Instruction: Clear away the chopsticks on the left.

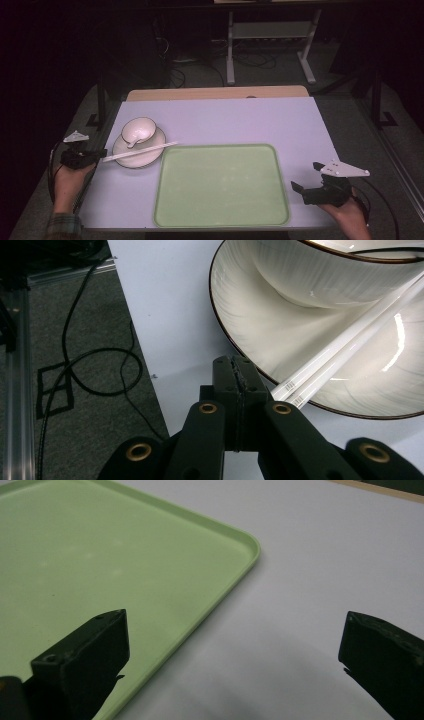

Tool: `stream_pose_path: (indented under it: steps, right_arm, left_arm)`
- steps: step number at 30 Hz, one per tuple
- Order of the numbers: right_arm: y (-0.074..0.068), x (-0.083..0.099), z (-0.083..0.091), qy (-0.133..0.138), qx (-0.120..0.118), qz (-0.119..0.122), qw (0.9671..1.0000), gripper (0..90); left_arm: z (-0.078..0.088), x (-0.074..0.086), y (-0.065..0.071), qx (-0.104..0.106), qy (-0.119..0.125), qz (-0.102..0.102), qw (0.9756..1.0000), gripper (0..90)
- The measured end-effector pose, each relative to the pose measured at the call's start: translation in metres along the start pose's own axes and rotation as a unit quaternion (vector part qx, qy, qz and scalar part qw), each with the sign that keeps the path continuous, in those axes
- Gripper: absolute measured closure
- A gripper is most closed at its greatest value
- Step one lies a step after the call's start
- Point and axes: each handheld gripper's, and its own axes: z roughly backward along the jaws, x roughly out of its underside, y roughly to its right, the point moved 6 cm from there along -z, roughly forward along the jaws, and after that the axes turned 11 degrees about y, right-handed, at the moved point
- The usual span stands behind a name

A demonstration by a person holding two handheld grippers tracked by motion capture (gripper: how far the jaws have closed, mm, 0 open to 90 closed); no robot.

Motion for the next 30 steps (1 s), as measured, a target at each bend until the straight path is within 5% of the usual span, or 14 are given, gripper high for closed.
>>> stream_pose_path:
  steps: [30]
  right_arm:
    - [0.0, 0.0, 0.0, -0.001, -0.001, 0.002, 1.0, 0.0]
  left_arm:
    - [-0.001, 0.009, 0.011, 0.02, -0.026, 0.001, 0.9995, 89.9]
